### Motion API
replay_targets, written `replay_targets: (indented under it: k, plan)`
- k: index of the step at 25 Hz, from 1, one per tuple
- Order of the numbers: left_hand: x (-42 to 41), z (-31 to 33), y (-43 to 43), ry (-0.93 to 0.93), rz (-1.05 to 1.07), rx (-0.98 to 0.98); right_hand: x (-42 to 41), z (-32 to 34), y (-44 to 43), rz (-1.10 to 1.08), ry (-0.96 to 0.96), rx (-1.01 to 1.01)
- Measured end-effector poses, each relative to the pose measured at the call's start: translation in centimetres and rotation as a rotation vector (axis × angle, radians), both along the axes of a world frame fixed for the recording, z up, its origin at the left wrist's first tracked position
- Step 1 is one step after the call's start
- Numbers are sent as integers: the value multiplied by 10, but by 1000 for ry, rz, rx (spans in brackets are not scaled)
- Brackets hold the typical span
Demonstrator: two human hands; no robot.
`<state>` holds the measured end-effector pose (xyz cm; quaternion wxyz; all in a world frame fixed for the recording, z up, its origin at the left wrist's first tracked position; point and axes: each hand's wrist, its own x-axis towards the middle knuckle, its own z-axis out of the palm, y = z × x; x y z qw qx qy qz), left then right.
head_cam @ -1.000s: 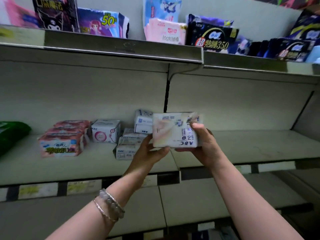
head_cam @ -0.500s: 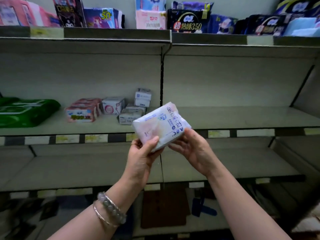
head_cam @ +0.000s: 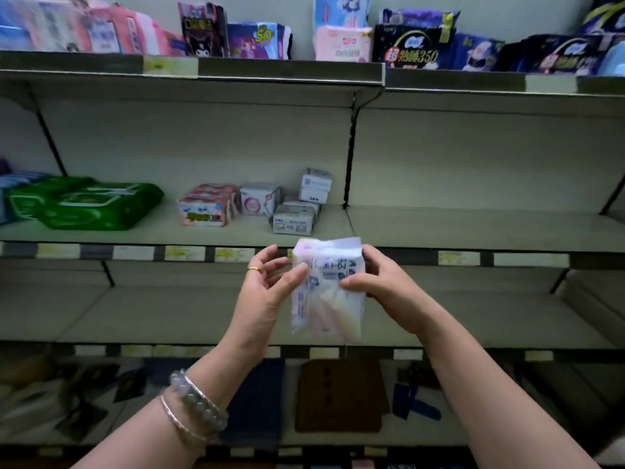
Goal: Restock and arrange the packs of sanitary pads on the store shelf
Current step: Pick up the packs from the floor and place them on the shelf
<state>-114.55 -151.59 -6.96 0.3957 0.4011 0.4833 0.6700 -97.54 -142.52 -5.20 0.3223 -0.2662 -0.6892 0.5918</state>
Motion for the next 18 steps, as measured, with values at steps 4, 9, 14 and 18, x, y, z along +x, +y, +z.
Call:
replay_targets:
  k: [4,9,14,18]
  plan:
    - [-48,-2,-25,6,-75,-82,-56,-9,-24,68,-134,12]
    - [-104,-23,-44,-205,79,-92,-110,-31,-42,-54,-136,-53]
    - [-125,-49,-50,-308,23,-116,-122,-53,-59,-195,-164,-69]
    - [-123,-72,-51,-226,-111,-206,-118,-68,-53,-297,-98,-135]
